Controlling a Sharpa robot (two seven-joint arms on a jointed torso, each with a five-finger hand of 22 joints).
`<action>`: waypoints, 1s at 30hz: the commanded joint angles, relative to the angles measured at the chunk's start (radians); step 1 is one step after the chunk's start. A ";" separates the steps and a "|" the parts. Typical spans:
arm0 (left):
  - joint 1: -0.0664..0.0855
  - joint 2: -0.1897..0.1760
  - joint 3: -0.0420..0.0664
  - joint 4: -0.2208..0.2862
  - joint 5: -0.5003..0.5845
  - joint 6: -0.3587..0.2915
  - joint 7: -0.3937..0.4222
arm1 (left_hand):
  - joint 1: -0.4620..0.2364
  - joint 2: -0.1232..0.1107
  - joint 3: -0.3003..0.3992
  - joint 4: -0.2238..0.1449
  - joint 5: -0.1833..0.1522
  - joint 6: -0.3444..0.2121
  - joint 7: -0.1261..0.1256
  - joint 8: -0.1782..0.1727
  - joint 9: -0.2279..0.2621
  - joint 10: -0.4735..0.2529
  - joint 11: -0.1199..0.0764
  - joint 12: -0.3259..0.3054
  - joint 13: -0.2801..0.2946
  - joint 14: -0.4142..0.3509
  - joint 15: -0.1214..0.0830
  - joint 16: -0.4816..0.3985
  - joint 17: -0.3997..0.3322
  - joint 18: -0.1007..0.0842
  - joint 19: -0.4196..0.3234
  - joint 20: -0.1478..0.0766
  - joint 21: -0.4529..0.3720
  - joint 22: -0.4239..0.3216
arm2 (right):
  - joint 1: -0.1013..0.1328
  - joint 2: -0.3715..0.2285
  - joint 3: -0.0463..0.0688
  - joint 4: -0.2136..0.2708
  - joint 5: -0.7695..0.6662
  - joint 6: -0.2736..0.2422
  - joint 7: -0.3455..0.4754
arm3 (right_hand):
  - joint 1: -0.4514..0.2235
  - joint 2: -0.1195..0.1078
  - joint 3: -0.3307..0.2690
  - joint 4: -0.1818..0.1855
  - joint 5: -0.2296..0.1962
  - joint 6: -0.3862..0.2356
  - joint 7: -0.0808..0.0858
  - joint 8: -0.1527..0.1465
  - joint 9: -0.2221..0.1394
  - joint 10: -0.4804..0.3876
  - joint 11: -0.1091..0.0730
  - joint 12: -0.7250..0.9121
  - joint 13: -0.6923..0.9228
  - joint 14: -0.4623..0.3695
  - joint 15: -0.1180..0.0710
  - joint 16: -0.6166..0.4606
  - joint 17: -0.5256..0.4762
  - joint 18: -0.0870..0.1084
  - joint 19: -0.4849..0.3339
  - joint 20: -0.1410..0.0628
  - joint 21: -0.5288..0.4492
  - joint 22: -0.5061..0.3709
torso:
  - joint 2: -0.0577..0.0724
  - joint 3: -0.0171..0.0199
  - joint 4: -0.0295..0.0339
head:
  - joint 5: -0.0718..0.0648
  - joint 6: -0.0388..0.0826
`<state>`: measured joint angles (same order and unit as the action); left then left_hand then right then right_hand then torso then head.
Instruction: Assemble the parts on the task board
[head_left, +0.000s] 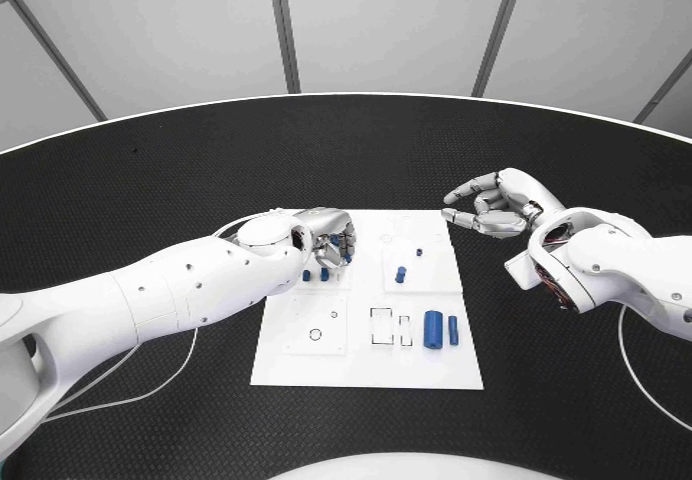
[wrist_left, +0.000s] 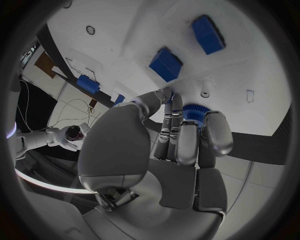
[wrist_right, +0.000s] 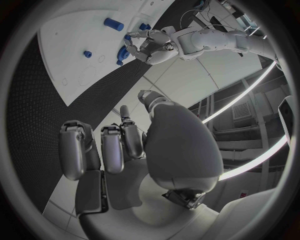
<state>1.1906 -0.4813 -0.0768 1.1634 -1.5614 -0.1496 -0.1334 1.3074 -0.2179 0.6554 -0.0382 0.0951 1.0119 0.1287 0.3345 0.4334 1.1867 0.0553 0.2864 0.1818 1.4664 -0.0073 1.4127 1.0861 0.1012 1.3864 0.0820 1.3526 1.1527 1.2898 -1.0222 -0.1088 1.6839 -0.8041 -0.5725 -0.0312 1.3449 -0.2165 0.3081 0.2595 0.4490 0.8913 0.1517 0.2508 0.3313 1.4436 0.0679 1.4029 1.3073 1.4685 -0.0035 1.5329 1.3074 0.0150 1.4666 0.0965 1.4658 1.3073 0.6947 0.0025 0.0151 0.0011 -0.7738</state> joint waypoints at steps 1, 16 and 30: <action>0.000 -0.005 0.000 0.006 0.000 -0.004 -0.002 | -0.006 0.005 -0.001 0.004 -0.003 0.007 0.001 0.003 0.001 0.008 0.002 0.003 0.001 0.001 -0.009 0.005 0.000 -0.014 0.004 -0.002 0.005 0.000 | 0.000 0.000 0.000 0.000 0.000 0.000 0.000 | 0.008 -0.001 0.008 0.000 0.005 0.005 0.000 0.007 -0.001 0.006 -0.003 0.005 0.110 0.081 -0.007 -0.005 0.174 0.013 0.055 -0.005 0.002 0.179 | 0.000 -0.0002 0.0005 | 0.001 0.001; 0.001 -0.041 0.001 0.051 0.000 -0.020 -0.018 | -0.006 0.003 -0.003 0.003 -0.004 0.008 0.001 0.002 0.002 0.010 0.001 0.001 0.001 0.001 -0.010 0.005 0.000 -0.015 0.005 -0.003 0.006 0.001 | 0.000 0.000 0.000 -0.003 0.000 -0.002 0.002 | 0.009 -0.002 0.009 0.001 0.006 0.006 0.000 0.008 -0.002 0.007 -0.004 0.007 0.111 0.082 -0.008 -0.004 0.175 0.013 0.056 -0.006 0.002 0.180 | -0.001 0.0003 0.0006 | 0.004 0.008; 0.007 -0.071 0.005 0.086 -0.001 -0.034 -0.027 | -0.006 0.002 -0.003 0.002 -0.004 0.008 0.001 0.001 0.002 0.011 0.001 0.000 0.001 0.001 -0.010 0.005 0.000 -0.015 0.006 -0.003 0.007 0.004 | 0.000 0.001 0.000 -0.007 0.000 -0.004 0.003 | 0.009 -0.002 0.010 0.001 0.006 0.007 0.000 0.008 -0.002 0.010 -0.004 0.010 0.115 0.082 -0.008 -0.004 0.176 0.013 0.056 -0.006 0.002 0.180 | -0.001 -0.0003 0.0005 | 0.008 0.016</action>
<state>1.1968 -0.5517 -0.0723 1.2483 -1.5619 -0.1826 -0.1602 1.3074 -0.2180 0.6553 -0.0383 0.0950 1.0211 0.1381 0.3334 0.4368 1.1901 0.0589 0.2863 0.1819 1.4632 -0.0105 1.4126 1.0862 0.1012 1.3863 0.0821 1.3563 1.1555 1.2898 -1.0212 -0.1088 1.6771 -0.8041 -0.5762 -0.0278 1.3449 -0.2165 0.3108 0.2623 0.4490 0.8913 0.1517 0.2550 0.3303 1.4465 0.0650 1.4070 1.3080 1.4685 -0.0035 1.5329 1.3078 0.0149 1.4666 0.0965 1.4658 1.3073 0.6936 0.0024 0.0155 0.0081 -0.7595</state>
